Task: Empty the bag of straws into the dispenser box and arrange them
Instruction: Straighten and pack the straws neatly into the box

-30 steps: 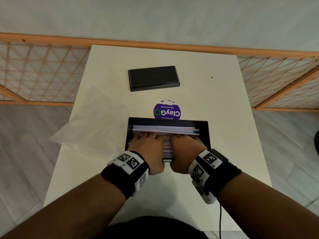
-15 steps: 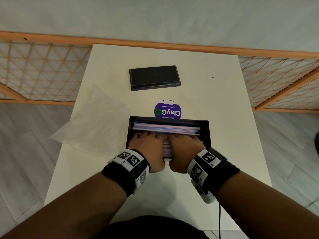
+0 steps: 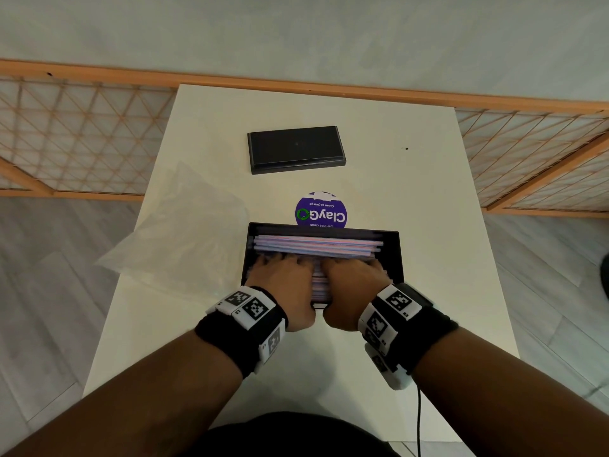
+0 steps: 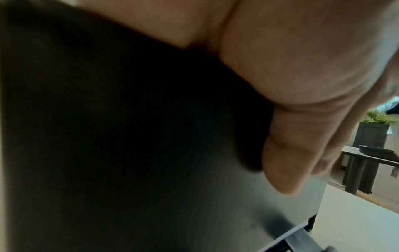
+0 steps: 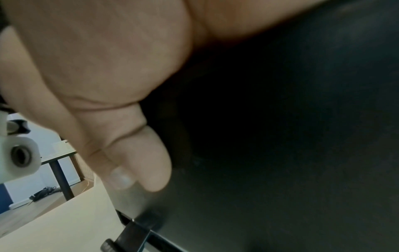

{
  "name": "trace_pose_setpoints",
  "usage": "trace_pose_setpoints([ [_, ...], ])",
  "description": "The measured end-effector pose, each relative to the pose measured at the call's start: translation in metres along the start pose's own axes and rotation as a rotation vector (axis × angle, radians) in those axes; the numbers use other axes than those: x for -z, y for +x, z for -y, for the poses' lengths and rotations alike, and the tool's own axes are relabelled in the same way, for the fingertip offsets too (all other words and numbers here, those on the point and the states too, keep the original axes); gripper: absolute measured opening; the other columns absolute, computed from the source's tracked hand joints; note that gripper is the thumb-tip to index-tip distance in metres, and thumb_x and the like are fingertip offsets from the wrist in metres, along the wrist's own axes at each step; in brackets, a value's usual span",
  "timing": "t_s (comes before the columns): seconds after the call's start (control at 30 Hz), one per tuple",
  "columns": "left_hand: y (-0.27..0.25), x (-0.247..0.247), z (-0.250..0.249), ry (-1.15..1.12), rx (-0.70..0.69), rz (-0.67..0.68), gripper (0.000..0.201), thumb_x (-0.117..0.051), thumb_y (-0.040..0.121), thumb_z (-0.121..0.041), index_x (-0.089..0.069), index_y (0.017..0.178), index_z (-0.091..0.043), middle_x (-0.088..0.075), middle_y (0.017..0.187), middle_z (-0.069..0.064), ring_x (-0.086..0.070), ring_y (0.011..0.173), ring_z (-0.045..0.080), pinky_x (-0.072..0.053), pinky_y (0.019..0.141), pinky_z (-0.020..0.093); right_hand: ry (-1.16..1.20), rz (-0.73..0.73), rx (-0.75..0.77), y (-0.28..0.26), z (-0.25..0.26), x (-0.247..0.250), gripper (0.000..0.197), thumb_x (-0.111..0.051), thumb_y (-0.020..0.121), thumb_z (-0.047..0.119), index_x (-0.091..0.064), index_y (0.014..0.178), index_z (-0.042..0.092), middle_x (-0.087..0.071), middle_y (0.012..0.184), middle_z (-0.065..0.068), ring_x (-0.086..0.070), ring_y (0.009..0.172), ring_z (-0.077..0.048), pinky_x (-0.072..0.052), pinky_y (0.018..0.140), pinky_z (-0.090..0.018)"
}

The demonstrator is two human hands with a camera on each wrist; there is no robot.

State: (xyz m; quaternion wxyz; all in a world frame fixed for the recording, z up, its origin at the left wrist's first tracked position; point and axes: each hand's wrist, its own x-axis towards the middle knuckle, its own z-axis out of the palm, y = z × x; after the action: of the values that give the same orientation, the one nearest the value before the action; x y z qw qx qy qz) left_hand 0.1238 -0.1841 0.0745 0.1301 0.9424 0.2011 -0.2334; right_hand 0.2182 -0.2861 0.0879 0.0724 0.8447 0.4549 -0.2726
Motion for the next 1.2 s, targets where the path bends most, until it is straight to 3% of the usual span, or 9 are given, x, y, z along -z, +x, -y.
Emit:
trace_pose_setpoints([
  [0.13,-0.008,0.005,-0.004,-0.014,-0.039,-0.087,0.071,-0.070,0.080,-0.047,-0.040,0.140,-0.024,-0.049,0.143,-0.001,-0.048,0.134,0.025,-0.035,0.116,0.048,-0.011,0.018,0.005,0.000,0.002,0.002,0.072,-0.065,0.071,0.036,-0.042,0.138,0.027,-0.058,0.132,0.003,-0.052,0.126,-0.027,-0.035,0.112,-0.051],
  [0.27,-0.012,-0.001,0.000,-0.027,-0.046,-0.047,0.075,-0.072,0.081,-0.045,-0.036,0.145,-0.028,-0.048,0.147,-0.005,-0.045,0.138,0.022,-0.032,0.119,0.048,-0.008,0.060,0.012,0.000,0.004,0.003,0.067,-0.066,0.069,0.034,-0.047,0.133,0.027,-0.052,0.133,0.002,-0.048,0.126,-0.028,-0.035,0.109,-0.051],
  [0.43,-0.008,-0.005,0.010,0.027,-0.019,-0.085,0.076,-0.068,0.080,-0.042,-0.036,0.147,-0.027,-0.053,0.142,0.001,-0.050,0.133,0.027,-0.037,0.117,0.043,-0.023,0.000,-0.033,-0.002,-0.004,0.001,0.066,-0.066,0.070,0.039,-0.047,0.133,0.030,-0.057,0.125,0.005,-0.054,0.121,-0.025,-0.040,0.106,-0.046],
  [0.73,-0.008,-0.003,0.009,0.040,0.002,-0.040,0.062,-0.067,0.081,-0.043,-0.045,0.136,-0.024,-0.056,0.132,0.004,-0.055,0.123,0.027,-0.039,0.113,0.041,0.009,0.021,-0.072,-0.002,-0.005,-0.002,0.070,-0.065,0.072,0.042,-0.043,0.137,0.027,-0.053,0.136,0.002,-0.047,0.130,-0.026,-0.035,0.111,-0.048],
  [0.9,-0.009,0.004,-0.001,0.013,-0.022,-0.052,0.059,-0.071,0.081,-0.041,-0.047,0.132,-0.023,-0.048,0.133,0.003,-0.054,0.123,0.027,-0.044,0.108,0.044,-0.049,0.088,-0.059,0.001,0.000,0.005,0.059,-0.065,0.070,0.041,-0.055,0.126,0.027,-0.048,0.128,-0.001,-0.050,0.120,-0.029,-0.038,0.105,-0.051],
  [1.07,-0.005,0.001,-0.003,-0.007,-0.066,-0.029,0.078,-0.073,0.080,-0.041,-0.036,0.147,-0.026,-0.048,0.146,-0.002,-0.047,0.136,0.025,-0.036,0.117,0.046,-0.097,0.012,-0.022,0.000,0.002,0.004,0.059,-0.064,0.072,0.039,-0.050,0.128,0.025,-0.060,0.120,0.003,-0.058,0.116,-0.025,-0.041,0.105,-0.047],
  [1.2,-0.007,0.000,0.009,0.017,0.000,-0.022,0.063,-0.068,0.081,-0.041,-0.047,0.137,-0.022,-0.054,0.138,0.002,-0.050,0.129,0.026,-0.040,0.112,0.040,-0.082,0.041,-0.105,-0.001,-0.001,-0.001,0.060,-0.061,0.071,0.044,-0.051,0.126,0.024,-0.059,0.122,0.002,-0.056,0.116,-0.026,-0.039,0.105,-0.048],
])
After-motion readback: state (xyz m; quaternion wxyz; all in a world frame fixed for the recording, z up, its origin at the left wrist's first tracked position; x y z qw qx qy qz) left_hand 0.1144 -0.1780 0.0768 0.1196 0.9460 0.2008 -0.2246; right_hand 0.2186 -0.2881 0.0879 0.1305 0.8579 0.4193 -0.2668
